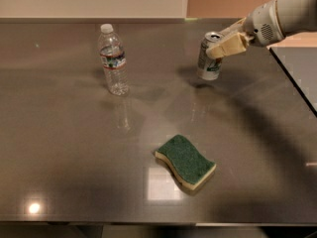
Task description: Move 7up can near sponge
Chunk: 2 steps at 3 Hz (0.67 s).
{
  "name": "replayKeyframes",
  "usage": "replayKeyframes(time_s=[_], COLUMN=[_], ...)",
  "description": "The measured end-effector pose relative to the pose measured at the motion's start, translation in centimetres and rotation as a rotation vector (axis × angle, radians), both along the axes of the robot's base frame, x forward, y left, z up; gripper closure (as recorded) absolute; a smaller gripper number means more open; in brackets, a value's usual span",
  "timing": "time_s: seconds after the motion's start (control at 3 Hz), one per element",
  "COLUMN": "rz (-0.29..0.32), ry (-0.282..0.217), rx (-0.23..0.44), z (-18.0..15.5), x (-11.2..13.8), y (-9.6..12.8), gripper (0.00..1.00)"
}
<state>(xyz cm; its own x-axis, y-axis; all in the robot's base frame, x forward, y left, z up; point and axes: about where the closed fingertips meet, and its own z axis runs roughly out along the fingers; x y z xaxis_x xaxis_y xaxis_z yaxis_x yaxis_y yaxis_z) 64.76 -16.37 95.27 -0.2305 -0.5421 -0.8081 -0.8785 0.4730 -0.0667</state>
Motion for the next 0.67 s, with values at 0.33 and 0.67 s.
replayKeyframes(time_s=[0.33, 0.67], rz=[-0.020, -0.016], ry=[0.011, 0.019], rx=[-0.023, -0.045], z=[-0.5, -1.1], x=[-3.5, -6.9], y=[-0.7, -0.5], gripper=[1.00, 1.00])
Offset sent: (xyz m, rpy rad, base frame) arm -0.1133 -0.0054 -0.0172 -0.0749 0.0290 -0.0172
